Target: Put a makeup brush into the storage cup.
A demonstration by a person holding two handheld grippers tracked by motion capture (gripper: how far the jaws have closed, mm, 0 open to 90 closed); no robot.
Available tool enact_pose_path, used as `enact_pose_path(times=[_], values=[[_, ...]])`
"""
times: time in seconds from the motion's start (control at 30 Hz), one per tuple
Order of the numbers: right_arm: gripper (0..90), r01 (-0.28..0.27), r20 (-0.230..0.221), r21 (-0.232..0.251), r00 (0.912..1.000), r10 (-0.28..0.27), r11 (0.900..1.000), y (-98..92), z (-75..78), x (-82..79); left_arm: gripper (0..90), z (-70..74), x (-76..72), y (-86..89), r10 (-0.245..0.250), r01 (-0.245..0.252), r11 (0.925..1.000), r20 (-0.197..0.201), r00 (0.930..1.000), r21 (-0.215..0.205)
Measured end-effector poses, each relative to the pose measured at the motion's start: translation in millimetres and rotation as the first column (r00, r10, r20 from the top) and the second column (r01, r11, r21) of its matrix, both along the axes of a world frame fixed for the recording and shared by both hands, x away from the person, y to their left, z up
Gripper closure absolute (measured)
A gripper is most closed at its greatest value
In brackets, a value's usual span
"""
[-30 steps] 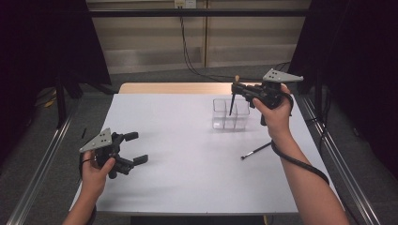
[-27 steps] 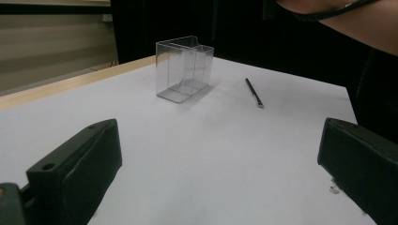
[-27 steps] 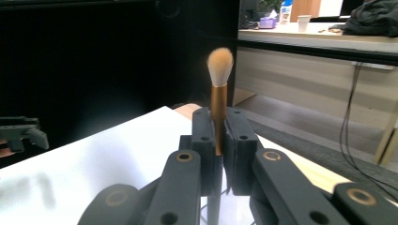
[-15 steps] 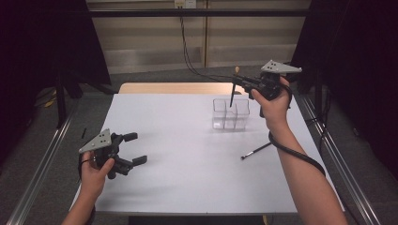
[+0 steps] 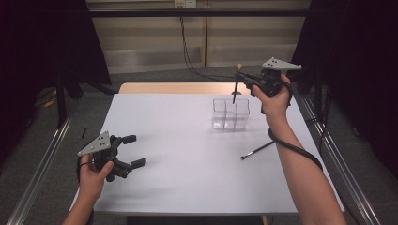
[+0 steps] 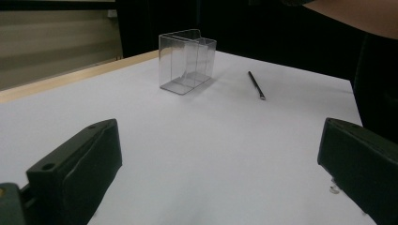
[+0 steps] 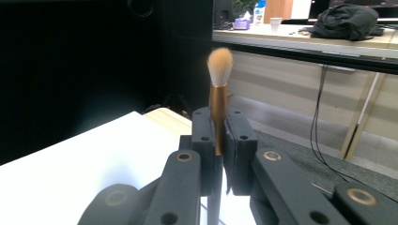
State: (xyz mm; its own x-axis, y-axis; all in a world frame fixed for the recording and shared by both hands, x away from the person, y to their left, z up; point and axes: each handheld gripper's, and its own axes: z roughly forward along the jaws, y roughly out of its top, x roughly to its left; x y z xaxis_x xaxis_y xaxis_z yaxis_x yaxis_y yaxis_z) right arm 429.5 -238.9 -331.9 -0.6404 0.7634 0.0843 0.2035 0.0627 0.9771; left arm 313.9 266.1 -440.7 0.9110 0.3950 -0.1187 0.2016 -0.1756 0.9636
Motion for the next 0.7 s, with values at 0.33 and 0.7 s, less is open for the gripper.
enact_pose_path(times=[0.33, 0.7], values=[[84.6, 0.029, -0.014, -0.028, 0.9995, -0.030, 0.999, -10.1, -7.8, 1.9, 0.0, -0.1, -0.8, -0.7, 0.000, 0.000, 1.0000, -0.001, 1.0000, 0.001], [84.6, 0.037, -0.034, -0.036, 0.9987, -0.039, 0.999, -15.9, -16.7, 0.2, 0.0, 0.4, -0.9, 0.1, 0.000, 0.000, 1.0000, 0.003, 1.0000, 0.004]])
